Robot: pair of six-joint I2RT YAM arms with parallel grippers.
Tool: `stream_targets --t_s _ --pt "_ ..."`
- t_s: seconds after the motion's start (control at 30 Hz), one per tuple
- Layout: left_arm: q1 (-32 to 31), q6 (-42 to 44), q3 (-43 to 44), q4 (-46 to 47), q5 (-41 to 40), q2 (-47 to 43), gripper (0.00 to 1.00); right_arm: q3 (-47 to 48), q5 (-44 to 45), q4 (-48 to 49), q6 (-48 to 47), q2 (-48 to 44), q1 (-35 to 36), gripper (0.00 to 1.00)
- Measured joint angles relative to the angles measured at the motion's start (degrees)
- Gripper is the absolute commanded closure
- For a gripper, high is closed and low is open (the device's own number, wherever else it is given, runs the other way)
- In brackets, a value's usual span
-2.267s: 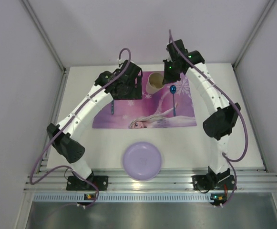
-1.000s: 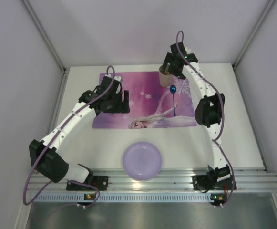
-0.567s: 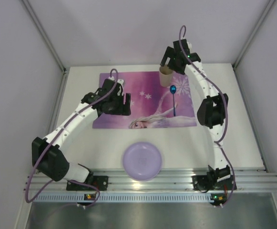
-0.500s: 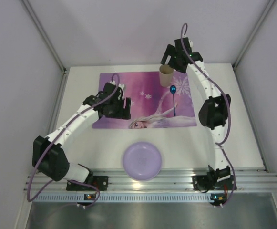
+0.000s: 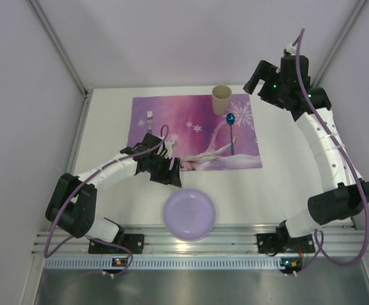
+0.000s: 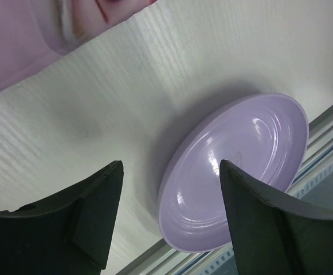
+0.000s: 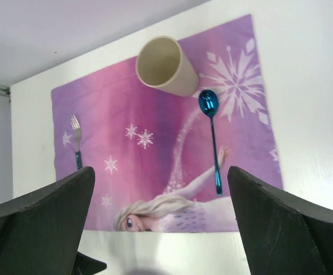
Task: Set the dinner table for one person
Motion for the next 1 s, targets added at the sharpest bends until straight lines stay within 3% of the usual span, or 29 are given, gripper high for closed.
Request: stream_targets --t_s 0.27,0.37,0.4,0.47,0.53,0.57,0.77,1.0 --pt "-2.3 0.5 -3.1 4.2 2.5 3.1 0.33 -9.1 0.2 -3.9 -0.9 -2.9 -4.0 0.00" --pt "-5.7 0.7 -3.7 4.1 0.9 5.0 0.42 -10.6 0.4 -4.5 -1.1 -3.6 -5.1 0.00" --pt "-6.7 0.7 -3.5 4.1 0.8 5.7 0.55 -11.1 0.4 -4.7 -1.1 -4.0 -5.2 0.00" --pt "-8.3 0.7 -3.1 4.6 -0.6 6.6 0.65 -12.1 0.4 -5.0 -1.1 -5.1 -5.2 0.00" --pt "-9.0 0.5 -2.3 4.6 -1.7 7.8 0.93 -12.7 0.4 -5.5 -1.1 -6.1 -5.2 0.00" --pt "-9.2 1.3 -1.9 4.5 -2.3 8.4 1.00 -12.8 0.4 -5.8 -1.1 -6.5 -5.3 0.00" --pt "-9.5 2.2 4.4 1.9 -5.6 9.7 1.00 -12.9 0.4 -6.3 -1.4 -7.8 -5.7 0.00" --pt "-7.0 5.7 21.5 -5.9 -11.0 10.8 1.00 -13.1 1.0 -7.4 -1.5 -9.0 -7.5 0.00"
